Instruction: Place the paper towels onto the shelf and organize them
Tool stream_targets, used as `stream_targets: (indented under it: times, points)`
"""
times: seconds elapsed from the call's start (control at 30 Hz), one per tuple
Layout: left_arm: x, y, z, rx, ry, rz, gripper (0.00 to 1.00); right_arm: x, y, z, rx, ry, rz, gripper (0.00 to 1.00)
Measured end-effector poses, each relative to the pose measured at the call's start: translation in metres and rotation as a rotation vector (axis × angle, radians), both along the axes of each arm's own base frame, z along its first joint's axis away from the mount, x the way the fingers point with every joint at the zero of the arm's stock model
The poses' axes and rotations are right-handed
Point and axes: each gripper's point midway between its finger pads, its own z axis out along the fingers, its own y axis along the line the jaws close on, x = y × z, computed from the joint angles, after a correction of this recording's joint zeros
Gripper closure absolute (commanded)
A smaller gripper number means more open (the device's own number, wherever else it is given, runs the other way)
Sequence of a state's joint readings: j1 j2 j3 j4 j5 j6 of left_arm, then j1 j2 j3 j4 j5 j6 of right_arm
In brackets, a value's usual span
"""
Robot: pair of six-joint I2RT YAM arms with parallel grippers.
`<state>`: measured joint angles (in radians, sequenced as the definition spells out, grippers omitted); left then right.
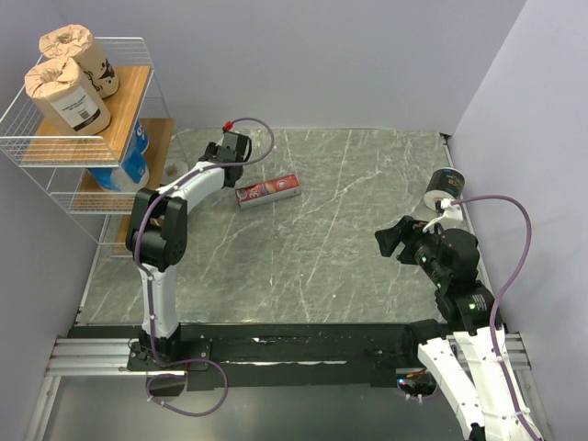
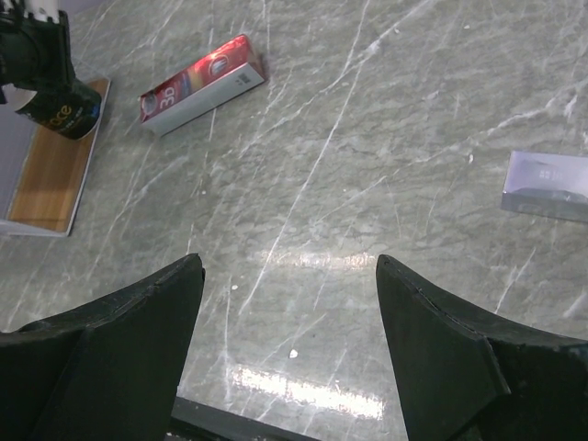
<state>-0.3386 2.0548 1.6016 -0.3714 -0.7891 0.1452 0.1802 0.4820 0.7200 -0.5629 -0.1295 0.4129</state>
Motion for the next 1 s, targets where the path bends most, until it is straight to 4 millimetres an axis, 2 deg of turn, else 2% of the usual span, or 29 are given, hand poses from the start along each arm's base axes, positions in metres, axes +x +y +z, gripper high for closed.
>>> stream_targets:
  times: [0.23, 0.4, 0.5, 0.63, 0.73, 0.8, 0.9, 0.93, 1.0]
  points:
    - [-0.005, 0.038, -0.030, 0.055, 0.076, 0.088, 0.66, -0.001, 0.003, 0.000, -0.001, -0.001, 0.019, 0.17]
    - [-0.009, 0.058, -0.031, 0.068, 0.089, 0.144, 0.67, -0.001, 0.003, -0.001, -0.003, 0.002, 0.021, 0.17]
    - [-0.005, 0.064, -0.031, 0.073, 0.082, 0.172, 0.67, -0.001, 0.003, 0.000, -0.003, 0.001, 0.021, 0.17]
    - [-0.004, 0.061, -0.039, 0.071, 0.094, 0.174, 0.65, 0.000, 0.003, -0.001, -0.002, 0.002, 0.021, 0.17]
    - [-0.004, 0.052, -0.042, 0.047, 0.098, 0.158, 0.61, 0.002, 0.003, 0.000, -0.002, -0.003, 0.021, 0.18]
    - [-0.003, 0.035, -0.043, -0.004, 0.104, 0.117, 0.57, 0.006, 0.004, 0.004, 0.001, -0.017, 0.021, 0.18]
    - [-0.002, -0.004, -0.033, -0.112, 0.084, 0.033, 0.53, 0.016, 0.006, 0.008, 0.005, -0.036, 0.020, 0.18]
    - [-0.002, -0.022, -0.024, -0.153, 0.069, -0.007, 0.52, 0.020, 0.006, 0.008, 0.007, -0.039, 0.019, 0.18]
    - [-0.002, -0.062, 0.008, -0.235, 0.016, -0.103, 0.48, 0.029, 0.007, 0.006, 0.003, -0.032, 0.010, 0.18]
